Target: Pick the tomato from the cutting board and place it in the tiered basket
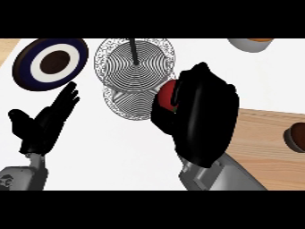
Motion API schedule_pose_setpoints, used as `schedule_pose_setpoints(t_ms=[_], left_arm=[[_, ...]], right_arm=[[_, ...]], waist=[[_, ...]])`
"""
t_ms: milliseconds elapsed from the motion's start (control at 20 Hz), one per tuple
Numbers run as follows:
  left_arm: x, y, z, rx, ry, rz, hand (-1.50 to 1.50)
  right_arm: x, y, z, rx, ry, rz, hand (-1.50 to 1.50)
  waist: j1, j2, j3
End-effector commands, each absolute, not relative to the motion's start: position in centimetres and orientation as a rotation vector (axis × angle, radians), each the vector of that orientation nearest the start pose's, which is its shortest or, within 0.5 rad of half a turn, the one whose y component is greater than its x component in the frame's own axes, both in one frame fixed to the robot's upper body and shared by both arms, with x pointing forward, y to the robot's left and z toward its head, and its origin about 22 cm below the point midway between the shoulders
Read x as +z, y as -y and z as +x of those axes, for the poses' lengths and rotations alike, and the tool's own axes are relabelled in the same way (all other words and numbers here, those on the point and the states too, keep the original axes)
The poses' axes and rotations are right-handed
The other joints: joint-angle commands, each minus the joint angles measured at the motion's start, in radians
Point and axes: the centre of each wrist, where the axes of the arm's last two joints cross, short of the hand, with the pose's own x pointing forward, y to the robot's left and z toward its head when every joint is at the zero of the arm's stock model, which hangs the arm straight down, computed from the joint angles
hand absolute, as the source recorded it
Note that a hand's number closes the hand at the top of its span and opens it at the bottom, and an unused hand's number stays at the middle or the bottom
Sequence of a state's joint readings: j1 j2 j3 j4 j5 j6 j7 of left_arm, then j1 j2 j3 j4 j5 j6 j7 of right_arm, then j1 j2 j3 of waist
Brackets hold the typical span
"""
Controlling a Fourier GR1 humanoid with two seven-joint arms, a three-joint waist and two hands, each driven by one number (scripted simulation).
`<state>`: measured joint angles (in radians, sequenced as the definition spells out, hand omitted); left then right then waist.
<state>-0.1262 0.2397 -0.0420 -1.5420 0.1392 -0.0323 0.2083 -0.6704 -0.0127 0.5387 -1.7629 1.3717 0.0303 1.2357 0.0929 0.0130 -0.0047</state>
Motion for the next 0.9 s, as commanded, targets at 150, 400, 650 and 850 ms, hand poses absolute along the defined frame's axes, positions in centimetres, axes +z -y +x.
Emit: schedule_pose_setpoints(t_ms=[150, 400, 650, 850], left_arm=[[3.7, -25.8, 27.9, -0.186, 1.434, 0.013, 0.0], [2.7, -26.1, 27.2, -0.179, 1.421, -0.003, 0.0], [3.2, -26.4, 27.4, -0.164, 1.43, 0.019, 0.0], [3.7, -26.2, 27.8, -0.168, 1.436, 0.004, 0.0]], right_arm=[[20.8, 2.1, 29.2, 0.267, 1.254, -1.294, 1.5], [21.1, 0.8, 32.1, 0.255, 1.234, -1.352, 1.5], [20.5, 0.3, 34.0, 0.261, 1.197, -1.374, 1.5], [21.0, 0.2, 34.8, 0.112, 1.347, -1.398, 1.5]], waist=[[0.006, -0.001, 0.001], [0.011, 0.001, 0.0], [-0.004, -0.002, 0.002], [-0.006, 0.002, 0.003]])
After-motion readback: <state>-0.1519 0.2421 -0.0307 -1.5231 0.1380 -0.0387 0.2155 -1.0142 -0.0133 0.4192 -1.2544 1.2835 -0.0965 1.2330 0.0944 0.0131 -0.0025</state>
